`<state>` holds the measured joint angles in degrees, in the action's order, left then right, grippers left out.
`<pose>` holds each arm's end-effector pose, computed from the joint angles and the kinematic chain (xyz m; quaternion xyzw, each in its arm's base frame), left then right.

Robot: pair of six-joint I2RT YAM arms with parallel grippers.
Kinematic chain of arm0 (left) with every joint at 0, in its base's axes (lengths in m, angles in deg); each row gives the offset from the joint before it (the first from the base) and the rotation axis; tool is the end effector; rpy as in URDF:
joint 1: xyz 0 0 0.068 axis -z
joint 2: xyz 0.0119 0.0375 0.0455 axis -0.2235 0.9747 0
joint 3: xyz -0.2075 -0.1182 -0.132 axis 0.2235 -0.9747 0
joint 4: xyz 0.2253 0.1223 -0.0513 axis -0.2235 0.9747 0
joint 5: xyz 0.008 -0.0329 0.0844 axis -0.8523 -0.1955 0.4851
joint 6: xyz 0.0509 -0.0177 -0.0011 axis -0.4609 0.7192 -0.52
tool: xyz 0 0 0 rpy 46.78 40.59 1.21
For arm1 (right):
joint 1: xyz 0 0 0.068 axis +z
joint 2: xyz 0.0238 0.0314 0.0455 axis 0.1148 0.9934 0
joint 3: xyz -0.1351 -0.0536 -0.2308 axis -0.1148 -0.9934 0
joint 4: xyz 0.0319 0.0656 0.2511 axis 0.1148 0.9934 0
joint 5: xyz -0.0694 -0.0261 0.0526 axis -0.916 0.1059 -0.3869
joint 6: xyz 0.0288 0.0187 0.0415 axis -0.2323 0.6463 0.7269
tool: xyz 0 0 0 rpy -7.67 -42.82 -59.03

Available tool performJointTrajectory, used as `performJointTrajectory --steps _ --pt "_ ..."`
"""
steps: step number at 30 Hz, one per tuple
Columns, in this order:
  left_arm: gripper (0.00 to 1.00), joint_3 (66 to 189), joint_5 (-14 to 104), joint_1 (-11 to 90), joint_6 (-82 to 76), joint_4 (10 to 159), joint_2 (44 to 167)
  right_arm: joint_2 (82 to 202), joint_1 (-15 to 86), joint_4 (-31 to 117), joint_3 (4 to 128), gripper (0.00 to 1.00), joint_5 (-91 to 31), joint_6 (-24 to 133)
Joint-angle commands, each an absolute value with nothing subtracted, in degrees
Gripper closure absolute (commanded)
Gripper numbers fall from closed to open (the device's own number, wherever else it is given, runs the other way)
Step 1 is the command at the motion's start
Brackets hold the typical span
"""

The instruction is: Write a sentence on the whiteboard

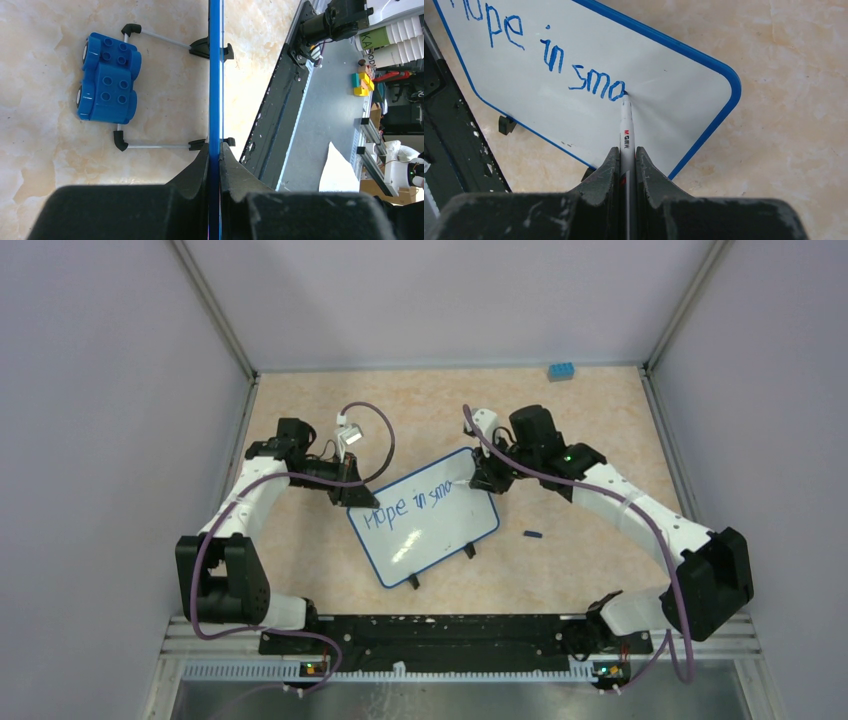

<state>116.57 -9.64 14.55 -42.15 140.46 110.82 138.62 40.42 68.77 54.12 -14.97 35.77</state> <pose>0.2530 -0.0390 0.2614 0.2813 0.7985 -0.4790 0.2320 0.2389 0.1770 0.3020 -0.4217 0.7881 0.2563 0.3679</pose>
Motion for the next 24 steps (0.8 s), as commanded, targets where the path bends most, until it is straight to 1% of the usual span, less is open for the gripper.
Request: performJointTrajectory --steps 1,24 --pt "1.00 115.9 -9.3 14.8 -42.6 140.3 109.6 138.6 39.6 65.6 57.1 1.00 -16.8 36.2" --pt "1.00 116.0 -9.5 14.8 -42.7 140.3 109.6 137.9 40.3 68.6 53.5 1.00 -14.9 34.8"
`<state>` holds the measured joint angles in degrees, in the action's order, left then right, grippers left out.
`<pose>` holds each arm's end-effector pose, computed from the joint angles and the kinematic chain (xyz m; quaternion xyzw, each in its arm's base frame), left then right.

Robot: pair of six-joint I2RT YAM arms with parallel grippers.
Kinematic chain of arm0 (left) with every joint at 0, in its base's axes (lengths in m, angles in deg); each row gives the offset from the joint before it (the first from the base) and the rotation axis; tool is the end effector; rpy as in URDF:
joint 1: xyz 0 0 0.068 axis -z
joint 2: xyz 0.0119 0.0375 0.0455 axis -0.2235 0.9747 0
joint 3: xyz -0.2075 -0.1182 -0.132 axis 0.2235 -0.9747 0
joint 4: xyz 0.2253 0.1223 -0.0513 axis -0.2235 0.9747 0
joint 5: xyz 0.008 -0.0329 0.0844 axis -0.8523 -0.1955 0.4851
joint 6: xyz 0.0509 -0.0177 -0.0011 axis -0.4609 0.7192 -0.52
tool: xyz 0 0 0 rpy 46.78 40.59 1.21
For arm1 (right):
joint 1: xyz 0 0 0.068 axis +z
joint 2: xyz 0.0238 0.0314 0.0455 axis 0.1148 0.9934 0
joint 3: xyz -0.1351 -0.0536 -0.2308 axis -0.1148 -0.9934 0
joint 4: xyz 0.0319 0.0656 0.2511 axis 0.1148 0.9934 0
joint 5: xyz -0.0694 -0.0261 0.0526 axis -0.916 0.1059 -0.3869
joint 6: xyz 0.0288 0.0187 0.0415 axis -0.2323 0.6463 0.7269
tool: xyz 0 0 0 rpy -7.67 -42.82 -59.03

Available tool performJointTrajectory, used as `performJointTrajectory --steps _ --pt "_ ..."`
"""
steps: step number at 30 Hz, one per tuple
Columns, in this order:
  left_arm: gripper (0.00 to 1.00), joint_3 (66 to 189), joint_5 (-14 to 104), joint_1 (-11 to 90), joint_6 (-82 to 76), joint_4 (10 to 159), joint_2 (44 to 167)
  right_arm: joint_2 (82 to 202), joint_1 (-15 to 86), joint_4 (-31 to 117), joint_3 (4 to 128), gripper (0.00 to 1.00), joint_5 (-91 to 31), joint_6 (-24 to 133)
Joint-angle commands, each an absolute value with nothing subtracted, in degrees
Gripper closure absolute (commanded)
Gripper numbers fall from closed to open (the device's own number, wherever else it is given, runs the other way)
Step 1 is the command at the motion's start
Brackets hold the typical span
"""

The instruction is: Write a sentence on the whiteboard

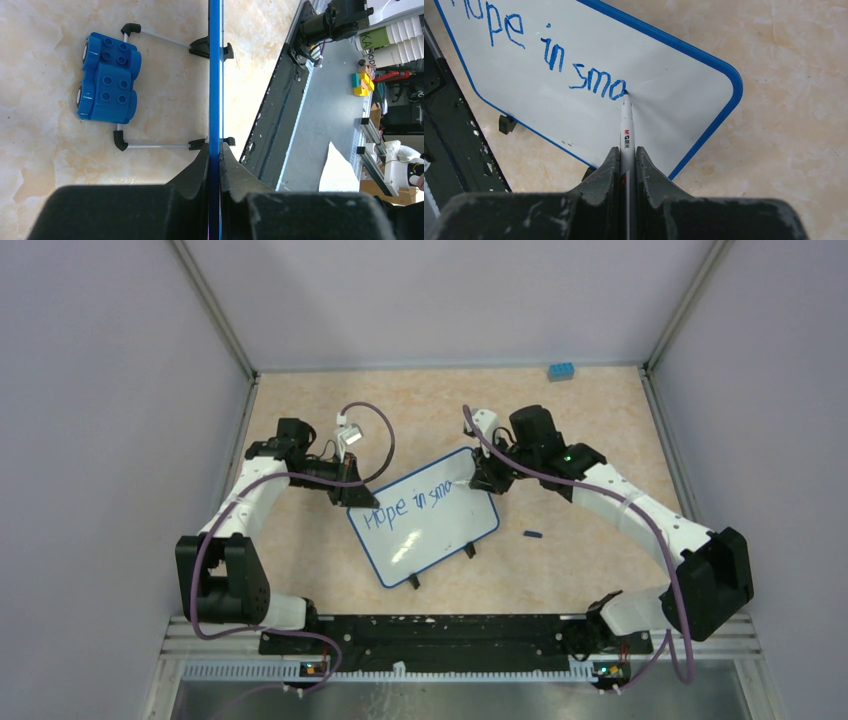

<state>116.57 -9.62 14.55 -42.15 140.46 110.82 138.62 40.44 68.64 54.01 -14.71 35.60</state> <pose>0.2530 -0.0389 0.2614 0.2813 0.7986 -0.4788 0.2320 0.2387 0.1772 0.3016 -0.4237 0.7866 0.2578 0.3678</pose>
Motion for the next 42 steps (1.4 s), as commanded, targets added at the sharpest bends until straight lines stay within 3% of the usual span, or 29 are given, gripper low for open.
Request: performJointTrajectory --steps 1,42 --pt "1.00 116.0 -9.5 14.8 -42.7 140.2 109.6 137.9 40.4 68.7 53.4 1.00 -14.9 34.8" --pt "1.00 115.9 -9.6 14.8 -42.5 140.1 109.4 139.0 39.1 69.1 61.8 1.00 -17.6 34.5"
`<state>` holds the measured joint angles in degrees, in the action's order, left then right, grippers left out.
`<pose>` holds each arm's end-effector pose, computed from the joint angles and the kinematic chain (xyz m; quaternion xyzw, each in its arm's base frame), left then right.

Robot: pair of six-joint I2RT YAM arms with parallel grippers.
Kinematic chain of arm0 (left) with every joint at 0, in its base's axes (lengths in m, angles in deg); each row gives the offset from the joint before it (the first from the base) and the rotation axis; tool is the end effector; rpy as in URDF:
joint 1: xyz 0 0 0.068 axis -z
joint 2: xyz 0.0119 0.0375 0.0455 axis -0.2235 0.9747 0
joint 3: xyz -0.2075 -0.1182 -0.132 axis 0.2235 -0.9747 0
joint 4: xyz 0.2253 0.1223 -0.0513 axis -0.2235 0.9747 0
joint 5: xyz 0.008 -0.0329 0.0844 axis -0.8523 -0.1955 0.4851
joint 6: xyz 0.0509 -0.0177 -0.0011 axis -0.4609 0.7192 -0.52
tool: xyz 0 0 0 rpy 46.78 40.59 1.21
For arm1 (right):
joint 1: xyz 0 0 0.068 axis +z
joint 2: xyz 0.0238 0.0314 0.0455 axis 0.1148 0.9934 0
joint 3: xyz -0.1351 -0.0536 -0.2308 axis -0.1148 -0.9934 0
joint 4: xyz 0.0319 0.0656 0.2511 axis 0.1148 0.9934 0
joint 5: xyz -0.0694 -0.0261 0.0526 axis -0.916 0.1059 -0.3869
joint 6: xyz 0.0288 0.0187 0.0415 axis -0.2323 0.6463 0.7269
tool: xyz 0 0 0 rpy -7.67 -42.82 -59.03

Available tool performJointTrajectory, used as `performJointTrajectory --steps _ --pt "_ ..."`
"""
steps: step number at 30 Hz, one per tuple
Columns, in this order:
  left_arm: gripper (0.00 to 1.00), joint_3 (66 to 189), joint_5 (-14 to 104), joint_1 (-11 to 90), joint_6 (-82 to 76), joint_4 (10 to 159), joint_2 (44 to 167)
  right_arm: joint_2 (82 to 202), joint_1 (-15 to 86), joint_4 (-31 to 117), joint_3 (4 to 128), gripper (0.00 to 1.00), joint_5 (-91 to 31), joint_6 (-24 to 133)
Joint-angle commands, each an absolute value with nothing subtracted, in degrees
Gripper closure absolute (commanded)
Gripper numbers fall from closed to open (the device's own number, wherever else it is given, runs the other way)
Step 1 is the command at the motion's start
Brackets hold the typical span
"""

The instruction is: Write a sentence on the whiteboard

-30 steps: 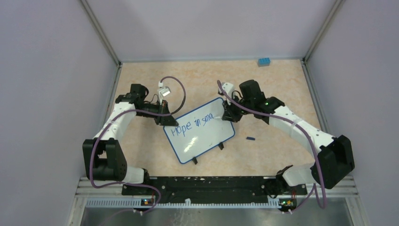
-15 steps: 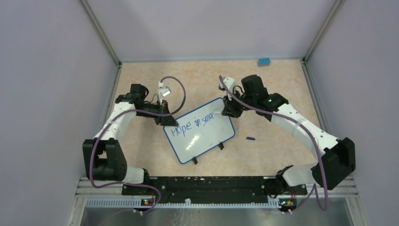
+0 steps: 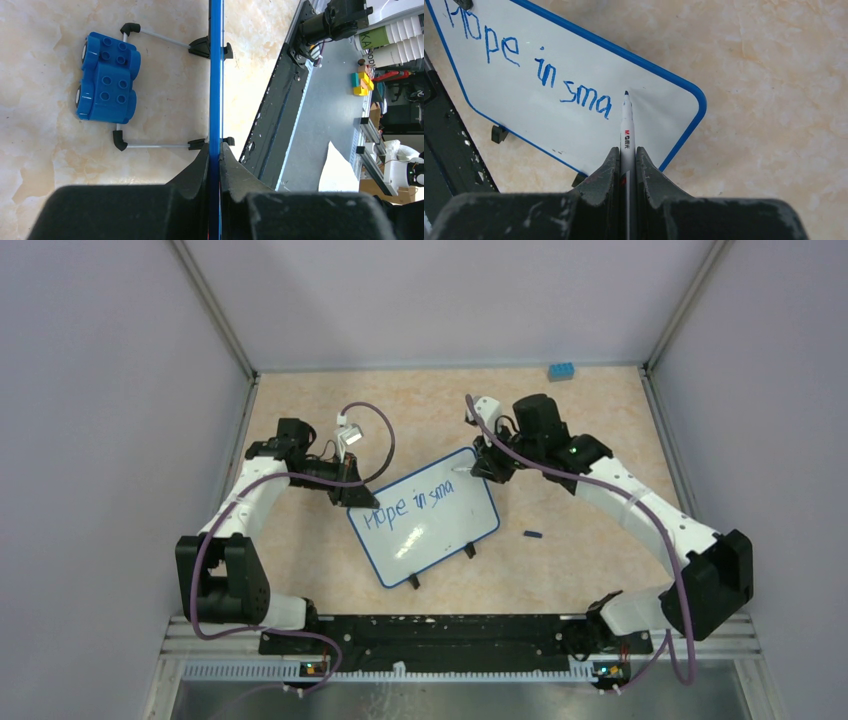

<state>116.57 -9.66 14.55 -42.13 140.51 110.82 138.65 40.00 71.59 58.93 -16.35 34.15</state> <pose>0.2530 -0.0390 0.2614 0.2810 0.7986 -0.4793 0.2316 0.2422 0.1756 0.3257 -0.4261 0.7798 0.2406 0.3904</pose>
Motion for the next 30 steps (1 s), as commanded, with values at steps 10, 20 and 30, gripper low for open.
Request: performJointTrajectory --steps 10,20,30 --pt "1.00 115.9 -9.5 14.8 -42.6 140.1 109.5 139.3 39.0 69.2 59.8 1.00 -17.2 34.1" --pt "1.00 115.8 -9.6 14.8 -42.7 140.1 109.6 137.1 39.1 69.2 55.1 1.00 -15.8 34.7" --pt "1.00 115.8 -9.7 14.8 -42.4 140.0 109.5 135.0 39.1 70.0 53.2 1.00 -16.4 34.6"
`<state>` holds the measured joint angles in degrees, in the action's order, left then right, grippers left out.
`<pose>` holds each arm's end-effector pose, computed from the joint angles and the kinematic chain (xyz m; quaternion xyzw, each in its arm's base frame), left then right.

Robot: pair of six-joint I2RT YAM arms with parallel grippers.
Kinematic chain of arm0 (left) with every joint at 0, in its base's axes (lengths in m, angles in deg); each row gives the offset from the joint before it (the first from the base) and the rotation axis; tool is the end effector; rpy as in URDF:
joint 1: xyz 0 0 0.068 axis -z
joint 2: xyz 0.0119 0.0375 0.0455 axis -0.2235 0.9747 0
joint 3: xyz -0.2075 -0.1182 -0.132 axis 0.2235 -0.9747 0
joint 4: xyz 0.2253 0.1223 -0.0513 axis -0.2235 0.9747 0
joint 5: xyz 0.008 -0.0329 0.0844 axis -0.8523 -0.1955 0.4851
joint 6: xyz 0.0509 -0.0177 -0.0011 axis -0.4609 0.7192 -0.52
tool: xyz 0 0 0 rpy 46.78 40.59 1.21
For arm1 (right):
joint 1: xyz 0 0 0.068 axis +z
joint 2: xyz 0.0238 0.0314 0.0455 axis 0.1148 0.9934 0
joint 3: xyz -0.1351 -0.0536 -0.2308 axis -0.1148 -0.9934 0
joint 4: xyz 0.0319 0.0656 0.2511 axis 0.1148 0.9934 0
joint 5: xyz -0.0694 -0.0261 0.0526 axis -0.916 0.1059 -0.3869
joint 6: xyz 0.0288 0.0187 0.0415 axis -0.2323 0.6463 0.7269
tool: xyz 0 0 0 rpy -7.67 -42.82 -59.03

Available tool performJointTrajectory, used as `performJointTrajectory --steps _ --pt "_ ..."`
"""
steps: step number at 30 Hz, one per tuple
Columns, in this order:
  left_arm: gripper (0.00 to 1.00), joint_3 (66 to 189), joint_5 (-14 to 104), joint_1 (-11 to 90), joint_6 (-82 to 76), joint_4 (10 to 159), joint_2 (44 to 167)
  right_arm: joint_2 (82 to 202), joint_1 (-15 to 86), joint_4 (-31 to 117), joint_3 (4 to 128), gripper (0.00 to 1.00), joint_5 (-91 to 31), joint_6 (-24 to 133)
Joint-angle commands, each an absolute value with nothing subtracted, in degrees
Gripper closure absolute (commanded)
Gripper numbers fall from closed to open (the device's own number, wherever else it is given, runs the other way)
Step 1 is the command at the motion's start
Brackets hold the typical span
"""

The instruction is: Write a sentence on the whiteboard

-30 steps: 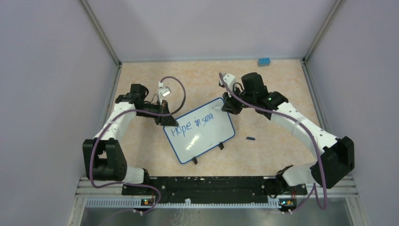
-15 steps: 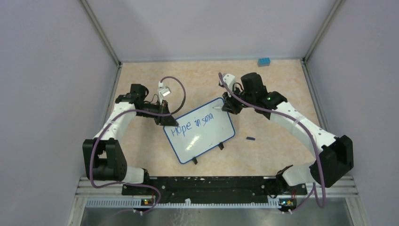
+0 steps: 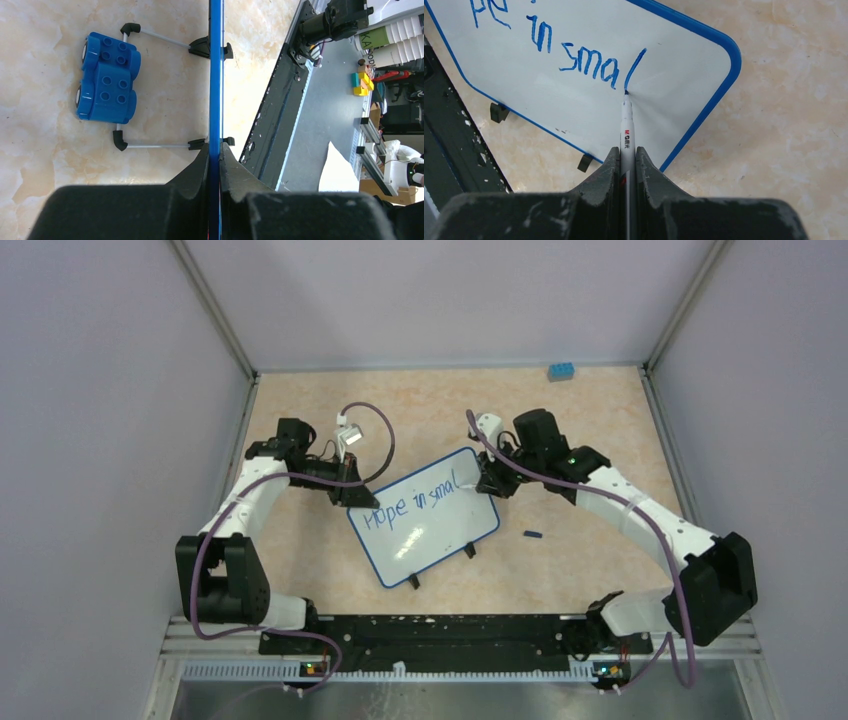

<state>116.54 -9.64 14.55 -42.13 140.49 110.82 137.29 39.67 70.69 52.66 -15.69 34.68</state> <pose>0.2529 -0.0390 0.2612 0.2809 0.7987 -0.4791 0.2315 0.2344 0.1689 0.2971 -0.4220 0.7968 0.2435 0.3574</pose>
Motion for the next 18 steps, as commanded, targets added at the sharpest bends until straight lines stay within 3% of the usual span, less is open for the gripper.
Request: performJointTrajectory --steps 1,18 --pt "1.00 115.9 -9.8 14.8 -42.4 140.0 109.5 135.0 39.1 70.4 53.6 1.00 -16.6 34.5" --pt "1.00 116.0 -9.6 14.9 -42.4 140.2 109.1 137.4 39.0 71.3 61.7 1.00 -18.3 33.5"
